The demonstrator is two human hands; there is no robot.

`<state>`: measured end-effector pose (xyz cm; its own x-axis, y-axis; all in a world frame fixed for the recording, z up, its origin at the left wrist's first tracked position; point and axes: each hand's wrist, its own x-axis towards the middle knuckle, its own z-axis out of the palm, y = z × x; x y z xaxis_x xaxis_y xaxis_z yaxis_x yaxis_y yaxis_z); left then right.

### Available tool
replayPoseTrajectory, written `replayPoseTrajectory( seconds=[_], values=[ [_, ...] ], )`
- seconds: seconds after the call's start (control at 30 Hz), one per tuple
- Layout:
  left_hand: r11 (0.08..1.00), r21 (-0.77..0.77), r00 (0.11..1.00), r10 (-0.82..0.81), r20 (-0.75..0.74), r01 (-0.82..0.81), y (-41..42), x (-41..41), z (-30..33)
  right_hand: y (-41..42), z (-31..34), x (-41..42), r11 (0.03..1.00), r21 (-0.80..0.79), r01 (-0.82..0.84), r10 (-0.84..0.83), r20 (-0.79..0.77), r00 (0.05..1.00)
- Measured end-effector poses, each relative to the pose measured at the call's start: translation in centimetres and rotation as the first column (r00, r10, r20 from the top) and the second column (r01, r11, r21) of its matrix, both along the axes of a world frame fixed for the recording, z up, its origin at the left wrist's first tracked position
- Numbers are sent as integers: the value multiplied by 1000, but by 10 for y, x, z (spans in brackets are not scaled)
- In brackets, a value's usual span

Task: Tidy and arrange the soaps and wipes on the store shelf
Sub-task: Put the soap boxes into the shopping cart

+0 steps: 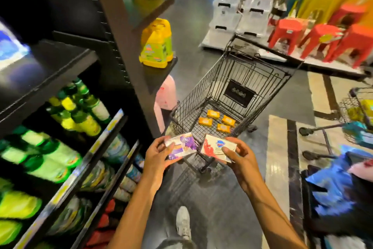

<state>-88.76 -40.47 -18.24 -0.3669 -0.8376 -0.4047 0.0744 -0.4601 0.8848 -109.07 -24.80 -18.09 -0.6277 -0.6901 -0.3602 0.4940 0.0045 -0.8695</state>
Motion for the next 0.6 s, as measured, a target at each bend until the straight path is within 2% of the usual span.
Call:
replayPoseTrajectory(
  seconds=[0.2, 0.43, 0.6],
  values=[
    [989, 58, 991, -135, -6, 135, -75, -60, -25, -63, -22, -51, 991, 81, 105, -110, 59, 992],
    [962, 151, 969, -239, 68, 227, -138, -150, -51, -116, -50, -123, 969, 190, 156, -173, 75, 982],
    [952, 251, 960, -221, 171, 174, -177, -220, -89, -160, -84, -188, 956, 263, 132, -163, 103, 981]
  ],
)
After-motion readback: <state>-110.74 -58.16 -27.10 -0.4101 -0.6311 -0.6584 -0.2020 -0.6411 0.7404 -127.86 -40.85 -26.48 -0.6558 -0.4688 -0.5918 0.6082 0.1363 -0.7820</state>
